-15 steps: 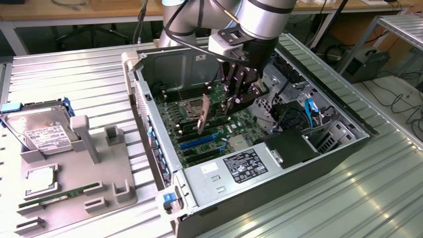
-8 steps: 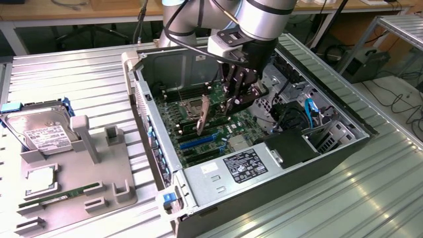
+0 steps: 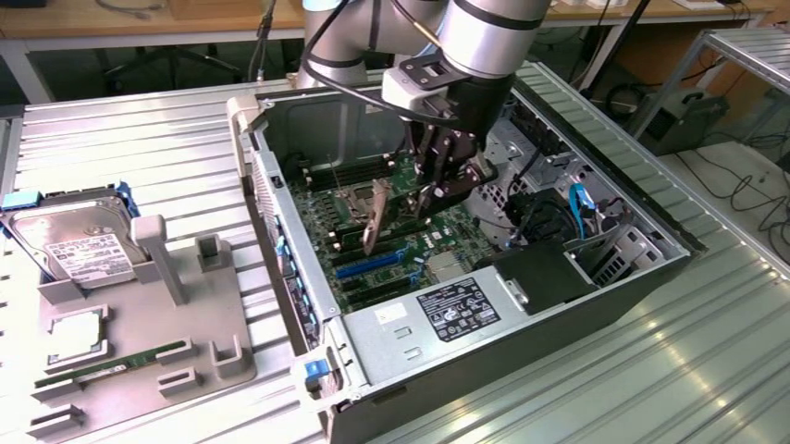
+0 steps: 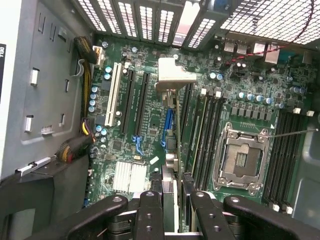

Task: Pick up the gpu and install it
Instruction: 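Insert the gpu into the slot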

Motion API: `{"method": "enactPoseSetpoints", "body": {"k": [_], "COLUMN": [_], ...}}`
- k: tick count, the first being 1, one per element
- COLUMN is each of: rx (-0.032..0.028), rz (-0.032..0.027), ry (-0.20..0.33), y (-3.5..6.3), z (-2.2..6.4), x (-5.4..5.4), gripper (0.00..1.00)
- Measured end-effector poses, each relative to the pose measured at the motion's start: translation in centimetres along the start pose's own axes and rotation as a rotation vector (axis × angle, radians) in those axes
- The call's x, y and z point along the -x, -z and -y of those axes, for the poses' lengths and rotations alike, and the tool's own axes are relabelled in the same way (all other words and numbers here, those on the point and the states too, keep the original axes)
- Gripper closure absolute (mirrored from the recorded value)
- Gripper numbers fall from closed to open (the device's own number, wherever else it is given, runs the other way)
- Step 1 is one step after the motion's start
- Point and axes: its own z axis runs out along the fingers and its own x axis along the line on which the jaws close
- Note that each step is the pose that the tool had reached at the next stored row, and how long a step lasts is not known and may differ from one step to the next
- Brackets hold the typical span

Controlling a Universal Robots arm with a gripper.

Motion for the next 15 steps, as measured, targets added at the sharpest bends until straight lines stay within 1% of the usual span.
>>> {"method": "enactPoseSetpoints", "body": {"k": [15], "rx": [-0.0002], "rz": [0.0012], "ry": [0.000], "y": [-0.15], "z": [-1.11], "x": [-0.4], "gripper": [0.73]}}
